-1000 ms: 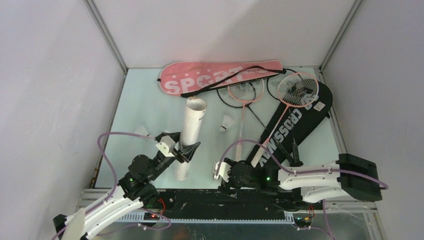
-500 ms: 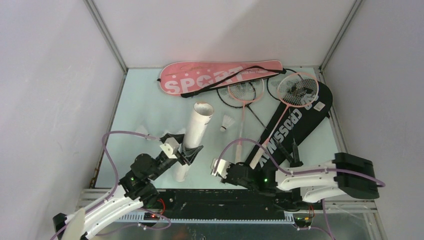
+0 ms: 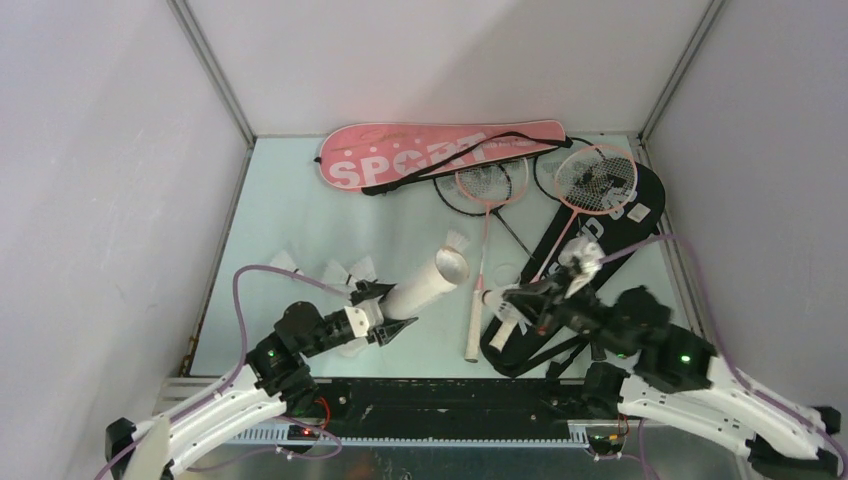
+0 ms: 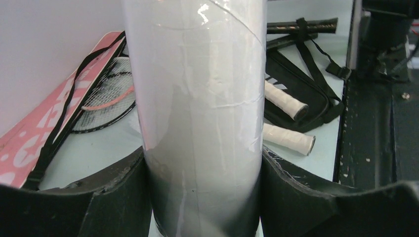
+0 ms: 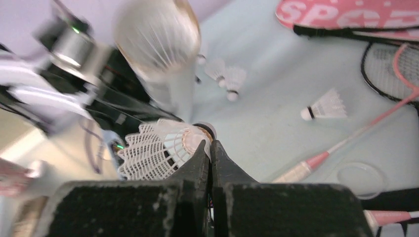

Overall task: Pack up the badminton gear
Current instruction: Place the shuttlecock at the shuttle tube.

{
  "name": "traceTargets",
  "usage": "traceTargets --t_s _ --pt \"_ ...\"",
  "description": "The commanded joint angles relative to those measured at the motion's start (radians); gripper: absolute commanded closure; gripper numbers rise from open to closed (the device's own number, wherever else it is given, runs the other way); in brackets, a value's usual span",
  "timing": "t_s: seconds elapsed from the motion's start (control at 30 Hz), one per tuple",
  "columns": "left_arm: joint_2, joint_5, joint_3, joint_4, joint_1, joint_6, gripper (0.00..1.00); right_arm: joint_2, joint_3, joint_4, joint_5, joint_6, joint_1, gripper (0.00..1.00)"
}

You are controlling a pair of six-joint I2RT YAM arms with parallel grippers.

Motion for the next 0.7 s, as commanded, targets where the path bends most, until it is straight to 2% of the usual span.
traceTargets --t_s 0.0,0.1,0.27,0.67 --pt "0.041 0.129 0.015 0.031 -0.001 0.133 0.67 -0.044 0.206 -0.241 -0.270 0.144 -0.110 1.00" --pt "0.062 0.186 0.016 0.033 -0.001 0.195 0.67 0.031 0.303 -0.304 -0.409 0.181 -0.154 1.00" --pt "0.070 0.232 0.023 0.020 0.000 0.236 0.67 0.193 0.507 -0.450 -0.500 0.222 -0.168 1.00" --pt "0.006 0.263 -0.001 0.040 0.000 0.210 0.67 0.337 0.520 -0.338 -0.552 0.165 -0.170 1.00"
